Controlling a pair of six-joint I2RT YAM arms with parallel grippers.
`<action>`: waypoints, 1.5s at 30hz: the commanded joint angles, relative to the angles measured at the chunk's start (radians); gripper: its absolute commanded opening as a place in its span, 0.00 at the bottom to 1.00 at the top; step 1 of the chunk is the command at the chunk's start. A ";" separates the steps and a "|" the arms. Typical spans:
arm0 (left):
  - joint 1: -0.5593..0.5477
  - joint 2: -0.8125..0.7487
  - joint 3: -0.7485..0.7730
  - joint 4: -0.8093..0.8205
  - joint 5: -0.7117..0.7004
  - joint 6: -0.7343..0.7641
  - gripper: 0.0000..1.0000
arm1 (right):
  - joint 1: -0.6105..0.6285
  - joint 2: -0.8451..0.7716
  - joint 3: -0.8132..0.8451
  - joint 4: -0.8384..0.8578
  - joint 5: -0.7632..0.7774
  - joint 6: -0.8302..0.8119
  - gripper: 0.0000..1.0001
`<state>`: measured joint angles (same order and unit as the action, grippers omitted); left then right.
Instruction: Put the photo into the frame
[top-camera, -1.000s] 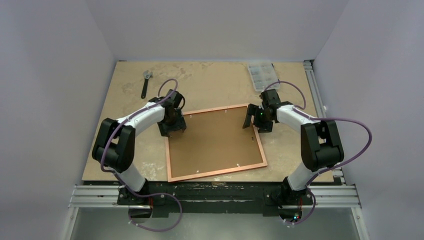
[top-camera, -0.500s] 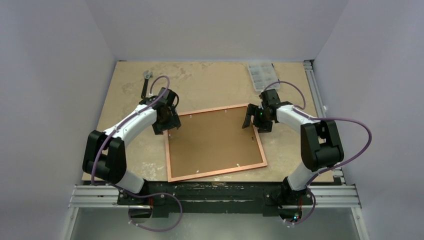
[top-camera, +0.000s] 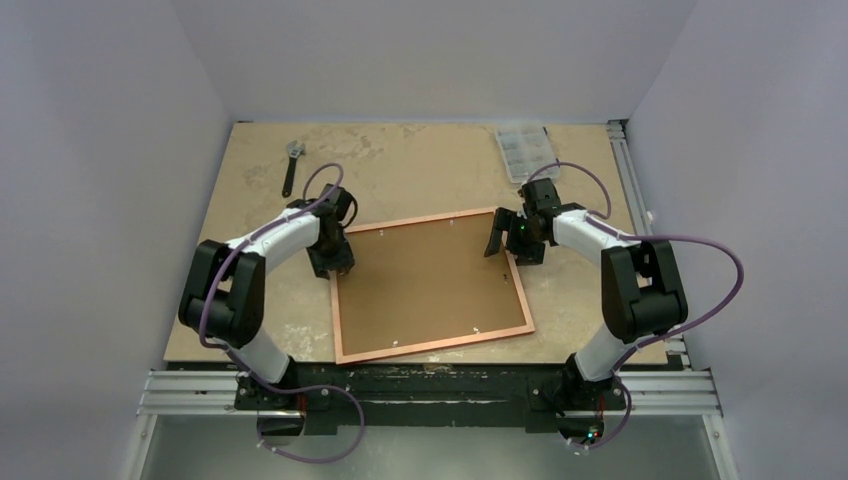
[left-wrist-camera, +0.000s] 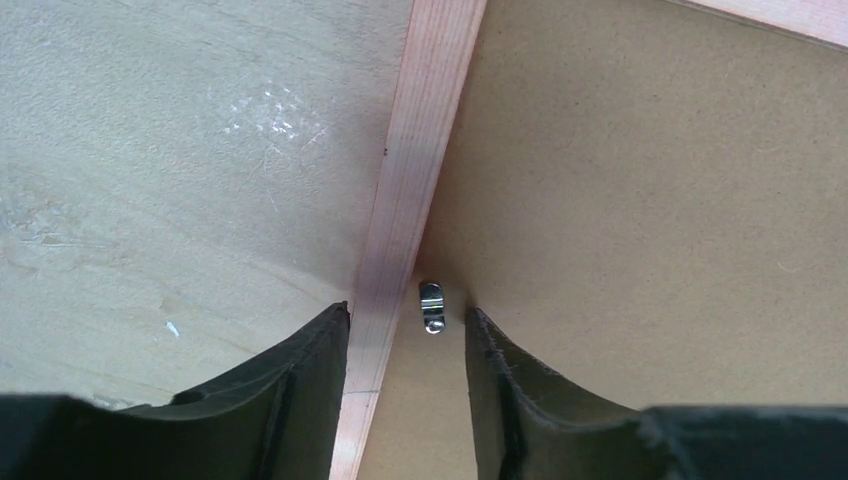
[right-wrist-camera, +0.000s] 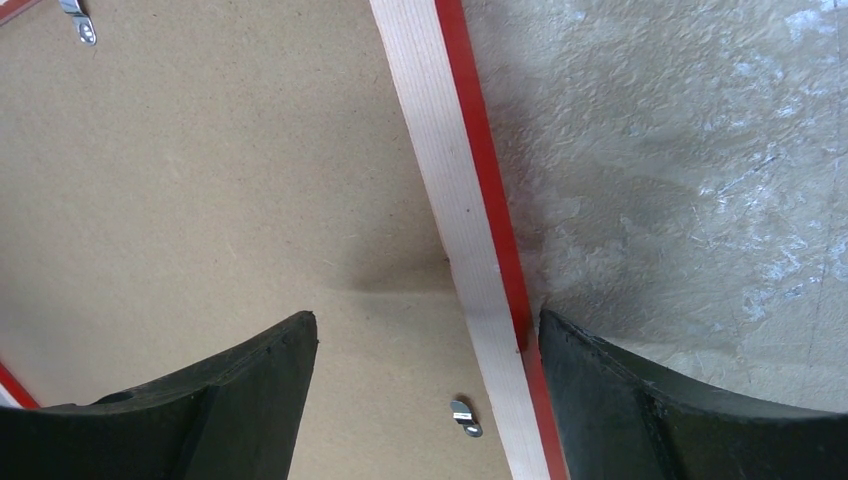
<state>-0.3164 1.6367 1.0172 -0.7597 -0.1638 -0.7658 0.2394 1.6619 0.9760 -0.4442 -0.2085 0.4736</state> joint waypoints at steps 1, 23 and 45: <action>0.003 0.028 0.033 -0.021 -0.007 0.031 0.37 | 0.014 0.056 -0.048 -0.022 -0.038 -0.006 0.80; 0.005 -0.168 -0.012 0.020 0.123 0.037 0.36 | 0.014 0.000 -0.063 -0.069 -0.025 -0.026 0.80; 0.025 -0.394 -0.246 -0.046 0.114 -0.053 0.82 | 0.286 -0.047 -0.045 -0.198 0.203 0.008 0.79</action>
<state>-0.3008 1.3022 0.7692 -0.7876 -0.0029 -0.7956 0.4976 1.6096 0.9340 -0.4831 -0.1337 0.4969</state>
